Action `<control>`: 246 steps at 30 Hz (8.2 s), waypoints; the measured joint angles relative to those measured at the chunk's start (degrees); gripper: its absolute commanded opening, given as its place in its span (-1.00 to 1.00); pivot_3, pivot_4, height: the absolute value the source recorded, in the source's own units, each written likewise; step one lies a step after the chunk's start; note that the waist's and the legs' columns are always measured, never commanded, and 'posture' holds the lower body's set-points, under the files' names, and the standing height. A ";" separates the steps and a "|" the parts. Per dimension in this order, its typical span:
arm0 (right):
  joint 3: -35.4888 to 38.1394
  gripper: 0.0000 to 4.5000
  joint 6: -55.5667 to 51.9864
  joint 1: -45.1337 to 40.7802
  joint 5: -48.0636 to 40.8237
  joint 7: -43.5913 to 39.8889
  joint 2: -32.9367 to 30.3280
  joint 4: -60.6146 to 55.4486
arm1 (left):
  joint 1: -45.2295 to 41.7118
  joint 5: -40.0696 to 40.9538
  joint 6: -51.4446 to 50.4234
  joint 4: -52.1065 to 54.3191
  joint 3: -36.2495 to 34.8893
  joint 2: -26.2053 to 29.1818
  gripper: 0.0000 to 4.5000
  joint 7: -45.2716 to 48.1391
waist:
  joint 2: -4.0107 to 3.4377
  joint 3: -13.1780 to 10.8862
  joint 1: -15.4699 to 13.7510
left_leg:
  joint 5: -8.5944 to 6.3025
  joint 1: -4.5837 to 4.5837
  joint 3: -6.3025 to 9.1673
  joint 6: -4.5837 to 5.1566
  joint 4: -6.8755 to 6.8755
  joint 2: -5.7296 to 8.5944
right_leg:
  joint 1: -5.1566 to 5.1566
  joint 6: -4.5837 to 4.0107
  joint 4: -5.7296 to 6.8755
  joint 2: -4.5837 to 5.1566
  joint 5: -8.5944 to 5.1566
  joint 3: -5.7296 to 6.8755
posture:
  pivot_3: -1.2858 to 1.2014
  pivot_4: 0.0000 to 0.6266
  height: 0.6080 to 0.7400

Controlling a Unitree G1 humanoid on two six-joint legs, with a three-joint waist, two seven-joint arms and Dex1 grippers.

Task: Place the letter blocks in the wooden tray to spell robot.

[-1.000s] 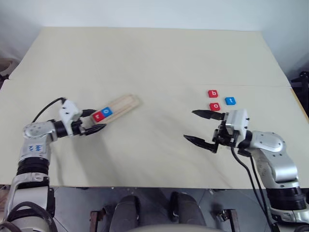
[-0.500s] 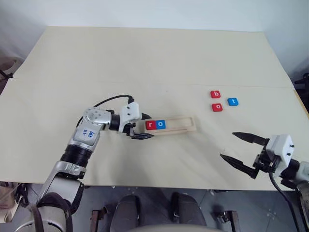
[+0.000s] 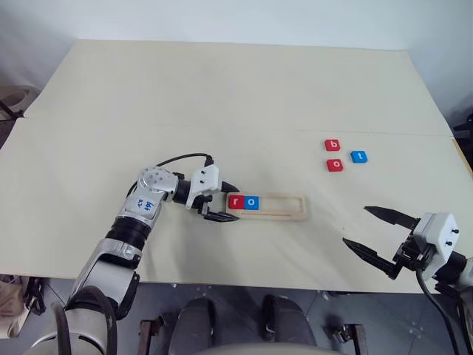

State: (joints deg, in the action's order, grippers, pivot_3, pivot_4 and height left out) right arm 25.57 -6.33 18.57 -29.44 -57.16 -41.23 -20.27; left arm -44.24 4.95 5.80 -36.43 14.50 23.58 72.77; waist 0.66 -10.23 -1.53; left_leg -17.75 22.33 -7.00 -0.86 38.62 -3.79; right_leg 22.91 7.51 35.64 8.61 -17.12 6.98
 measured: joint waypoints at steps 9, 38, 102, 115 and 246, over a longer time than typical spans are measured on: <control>-0.37 1.00 0.08 0.74 0.06 2.11 1.75 -1.81 | -0.81 1.83 0.08 -0.37 -2.79 -2.67 0.99 0.17 | 0.00 0.00 0.16 | -0.04 0.02 0.04 0.00 0.12 -0.01 | 0.00 0.01 0.05 -0.01 0.01 0.00 | 0.03 -0.52 1.00; 0.28 1.00 2.71 -12.09 3.63 16.01 9.64 11.43 | 34.84 20.40 -9.61 36.52 -27.91 13.19 0.99 -10.47 | -0.11 0.06 1.37 | -0.23 -0.15 0.08 0.02 0.22 -0.06 | -0.08 -0.01 0.24 -0.04 -0.01 -0.16 | 0.03 -0.52 1.00; -18.08 0.13 -22.86 -79.96 21.36 44.81 21.05 73.45 | 35.74 21.62 -14.46 47.77 -24.52 9.12 1.00 -22.37 | -0.20 0.06 3.50 | -0.20 0.68 -0.10 -0.03 0.37 -0.06 | 0.81 0.03 0.33 -0.05 0.02 -0.29 | 0.03 -0.52 1.00; -17.77 -0.34 -32.69 -76.36 20.10 44.30 20.12 58.03 | 33.29 21.47 -13.57 45.44 -23.56 8.95 1.00 -21.67 | -0.23 0.05 3.06 | -0.20 0.74 -0.07 -0.03 0.38 -0.06 | 0.83 0.04 0.32 -0.04 0.02 -0.28 | 0.03 -0.52 1.00; -42.96 -0.83 -22.86 -57.56 19.25 -17.44 3.59 24.91 | 29.09 21.28 -7.02 38.25 -17.47 9.05 1.00 -8.29 | -0.20 0.03 2.99 | -0.25 0.73 -0.10 0.06 0.53 -0.01 | 0.79 0.18 0.22 -0.04 0.14 -0.32 | 0.03 -0.52 1.00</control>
State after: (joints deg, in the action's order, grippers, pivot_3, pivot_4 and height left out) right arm -17.39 -29.18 -38.99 -10.18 -74.60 -37.64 4.64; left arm -15.15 26.23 -1.21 1.82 -2.98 32.63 64.48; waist 0.45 -10.20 1.46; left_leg -18.00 23.06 -7.10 -0.80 39.15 -3.81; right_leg 23.70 7.69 35.87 8.56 -16.98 6.65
